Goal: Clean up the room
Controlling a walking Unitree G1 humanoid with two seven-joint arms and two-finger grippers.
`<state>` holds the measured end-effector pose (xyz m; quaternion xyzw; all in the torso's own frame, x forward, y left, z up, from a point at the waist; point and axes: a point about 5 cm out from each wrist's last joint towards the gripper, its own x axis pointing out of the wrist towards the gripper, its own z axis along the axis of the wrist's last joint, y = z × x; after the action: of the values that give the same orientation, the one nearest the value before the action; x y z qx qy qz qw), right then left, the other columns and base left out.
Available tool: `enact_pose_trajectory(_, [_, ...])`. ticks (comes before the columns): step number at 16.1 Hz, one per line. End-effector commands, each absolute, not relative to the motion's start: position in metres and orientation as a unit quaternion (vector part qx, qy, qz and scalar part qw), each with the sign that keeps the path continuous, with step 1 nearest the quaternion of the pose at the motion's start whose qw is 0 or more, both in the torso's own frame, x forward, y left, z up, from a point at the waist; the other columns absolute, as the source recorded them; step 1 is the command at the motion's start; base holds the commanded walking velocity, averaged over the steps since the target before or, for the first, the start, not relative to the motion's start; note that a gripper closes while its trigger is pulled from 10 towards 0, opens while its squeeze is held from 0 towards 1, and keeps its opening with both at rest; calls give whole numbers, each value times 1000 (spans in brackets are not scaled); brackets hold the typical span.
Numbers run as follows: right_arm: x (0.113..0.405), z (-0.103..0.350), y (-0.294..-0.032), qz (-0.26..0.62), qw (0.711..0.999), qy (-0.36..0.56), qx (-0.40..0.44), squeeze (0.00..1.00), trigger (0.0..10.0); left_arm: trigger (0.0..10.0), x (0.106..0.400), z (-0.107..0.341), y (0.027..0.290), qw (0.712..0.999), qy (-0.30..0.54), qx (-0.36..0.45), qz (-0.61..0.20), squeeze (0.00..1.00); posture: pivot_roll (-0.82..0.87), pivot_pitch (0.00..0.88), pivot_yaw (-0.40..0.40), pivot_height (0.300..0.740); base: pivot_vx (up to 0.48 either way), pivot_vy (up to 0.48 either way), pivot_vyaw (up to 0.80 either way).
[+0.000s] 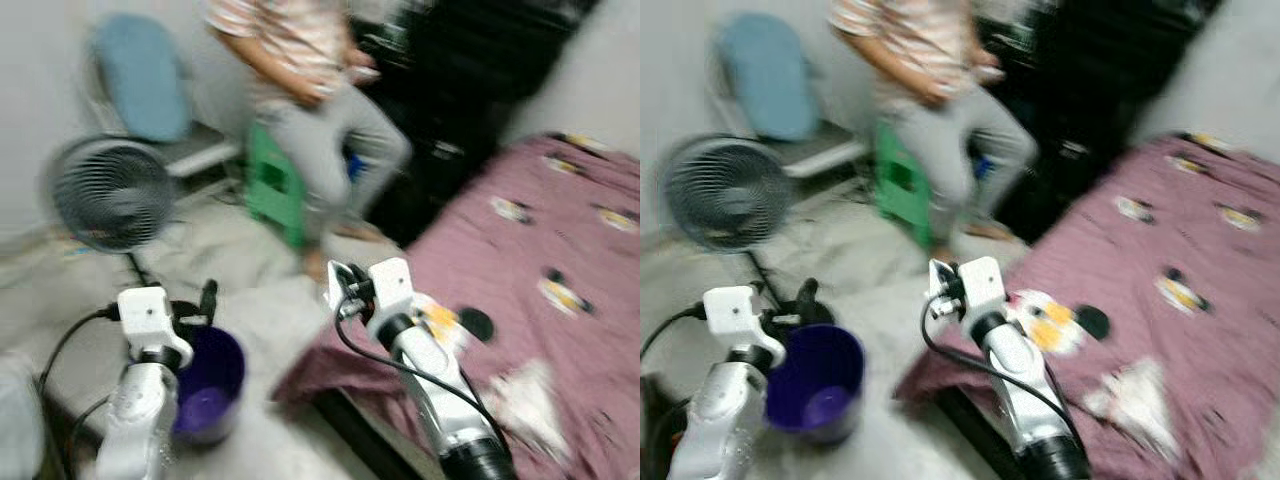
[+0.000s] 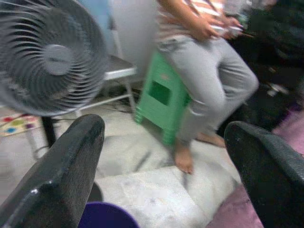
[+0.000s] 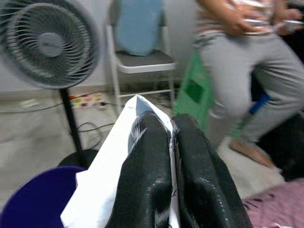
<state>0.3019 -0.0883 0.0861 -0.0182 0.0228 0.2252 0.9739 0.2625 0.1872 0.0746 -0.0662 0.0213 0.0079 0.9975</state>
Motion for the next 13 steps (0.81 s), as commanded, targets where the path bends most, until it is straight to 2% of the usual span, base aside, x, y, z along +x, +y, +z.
enact_pose_trajectory(1, [302, 84, -91, 221, 975, 28, -20, 0, 10000, 10000, 263, 73, 185, 998, 27, -62, 3, 0, 42, 0, -58, 740, 0, 0, 781])
enact_pose_trajectory(3, [303, 85, -90, 223, 974, 27, -20, 0, 10000, 10000, 264, 74, 185, 998, 27, -60, 1, 0, 43, 0, -58, 740, 0, 0, 744])
enact_pose_trajectory(9, [303, 83, -88, 229, 973, 30, -20, 0, 10000, 10000, 266, 74, 183, 998, 25, -58, -4, 0, 52, 0, -67, 740, 0, 0, 0])
enact_pose_trajectory(13, [305, 83, -83, 248, 968, 34, -23, 0, 10000, 10000, 264, 75, 184, 998, 19, -63, 9, 0, 80, 0, -107, 740, 0, 0, 0])
